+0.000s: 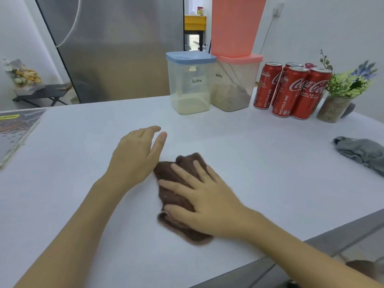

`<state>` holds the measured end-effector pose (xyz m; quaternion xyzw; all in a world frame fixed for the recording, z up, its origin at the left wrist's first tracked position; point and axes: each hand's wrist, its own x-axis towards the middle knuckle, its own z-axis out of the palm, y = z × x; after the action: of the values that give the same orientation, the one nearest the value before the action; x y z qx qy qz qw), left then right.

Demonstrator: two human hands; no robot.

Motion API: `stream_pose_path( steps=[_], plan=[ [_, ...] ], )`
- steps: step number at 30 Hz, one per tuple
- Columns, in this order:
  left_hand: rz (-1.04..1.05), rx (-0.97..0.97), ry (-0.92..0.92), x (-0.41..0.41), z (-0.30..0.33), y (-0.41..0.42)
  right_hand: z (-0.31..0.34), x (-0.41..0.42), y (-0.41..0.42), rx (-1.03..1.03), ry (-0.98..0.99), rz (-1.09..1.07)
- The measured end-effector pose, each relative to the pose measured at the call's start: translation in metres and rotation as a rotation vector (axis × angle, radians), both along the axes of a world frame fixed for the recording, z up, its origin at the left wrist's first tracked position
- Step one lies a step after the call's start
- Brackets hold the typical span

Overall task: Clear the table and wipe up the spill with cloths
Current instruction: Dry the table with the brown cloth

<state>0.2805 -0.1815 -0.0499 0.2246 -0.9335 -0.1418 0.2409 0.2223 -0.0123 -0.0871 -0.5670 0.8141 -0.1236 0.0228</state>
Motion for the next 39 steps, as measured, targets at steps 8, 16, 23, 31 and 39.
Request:
stream_pose_path(
  steps=[8, 16, 23, 31, 39],
  plan=[
    [0.094, 0.036, -0.013, 0.007, 0.0, -0.014, 0.008, -0.047, -0.084, 0.136, -0.09, -0.212],
    [0.178, 0.132, 0.081, 0.04, 0.024, -0.04, -0.006, 0.044, -0.054, -0.045, -0.03, 0.197],
    [0.339, 0.201, 0.144, 0.087, 0.031, -0.079, 0.002, 0.021, -0.147, 0.066, -0.08, -0.181],
    [0.272, 0.108, 0.026, 0.091, 0.028, -0.111, -0.004, 0.088, -0.133, -0.061, -0.027, 0.238],
    [0.338, 0.193, -0.076, 0.123, 0.024, -0.162, 0.003, 0.014, -0.215, 0.074, -0.099, -0.154]
  ],
)
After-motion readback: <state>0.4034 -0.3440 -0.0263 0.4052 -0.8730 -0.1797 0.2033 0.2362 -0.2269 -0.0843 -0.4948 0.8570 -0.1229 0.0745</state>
